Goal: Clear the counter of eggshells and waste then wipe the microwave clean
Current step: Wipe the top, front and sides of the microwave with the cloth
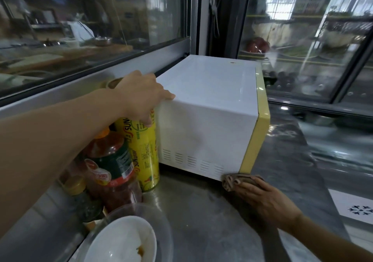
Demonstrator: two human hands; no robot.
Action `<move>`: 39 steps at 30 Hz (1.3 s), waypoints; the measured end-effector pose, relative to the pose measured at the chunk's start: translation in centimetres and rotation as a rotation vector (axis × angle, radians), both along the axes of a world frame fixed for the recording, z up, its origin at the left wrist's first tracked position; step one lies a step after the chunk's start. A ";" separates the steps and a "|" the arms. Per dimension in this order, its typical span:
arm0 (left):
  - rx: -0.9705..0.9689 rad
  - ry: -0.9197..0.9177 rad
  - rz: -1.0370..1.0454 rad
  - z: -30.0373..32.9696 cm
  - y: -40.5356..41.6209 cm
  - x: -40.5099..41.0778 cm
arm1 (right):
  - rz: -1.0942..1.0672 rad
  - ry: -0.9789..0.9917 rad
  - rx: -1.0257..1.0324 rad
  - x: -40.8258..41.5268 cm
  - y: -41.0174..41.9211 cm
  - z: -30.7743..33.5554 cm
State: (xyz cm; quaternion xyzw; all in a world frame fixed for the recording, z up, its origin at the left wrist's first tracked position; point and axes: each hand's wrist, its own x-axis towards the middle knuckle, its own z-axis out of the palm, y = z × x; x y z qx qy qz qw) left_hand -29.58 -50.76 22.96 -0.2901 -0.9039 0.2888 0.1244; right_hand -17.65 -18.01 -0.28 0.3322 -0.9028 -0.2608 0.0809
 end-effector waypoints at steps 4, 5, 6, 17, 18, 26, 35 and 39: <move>-0.045 0.050 0.022 -0.4 0.5 0.8 | -0.154 -0.015 -0.058 2.0 0.1 0.6; -0.056 0.063 0.027 -0.5 0.6 1.2 | -0.173 0.013 -0.113 2.6 -0.4 0.8; -0.060 0.071 0.029 -0.6 0.8 1.6 | -0.197 0.026 -0.174 3.2 -1.1 1.3; 0.361 -0.187 -0.066 -2.3 3.0 9.6 | -0.771 -0.087 -1.456 10.2 -6.1 9.1; 0.434 -0.251 -0.059 -2.7 3.4 10.7 | -0.812 -0.081 -1.567 10.3 -6.7 10.0; 1.142 -1.016 0.082 -4.7 6.8 17.5 | -0.840 -0.253 -2.113 11.0 -10.4 15.9; 1.677 -1.386 0.345 -3.0 8.4 17.9 | -0.705 -0.686 -2.454 12.3 -11.0 18.3; 1.832 -1.398 0.444 -3.0 8.0 17.0 | -0.890 -0.456 -2.257 11.8 -8.8 17.4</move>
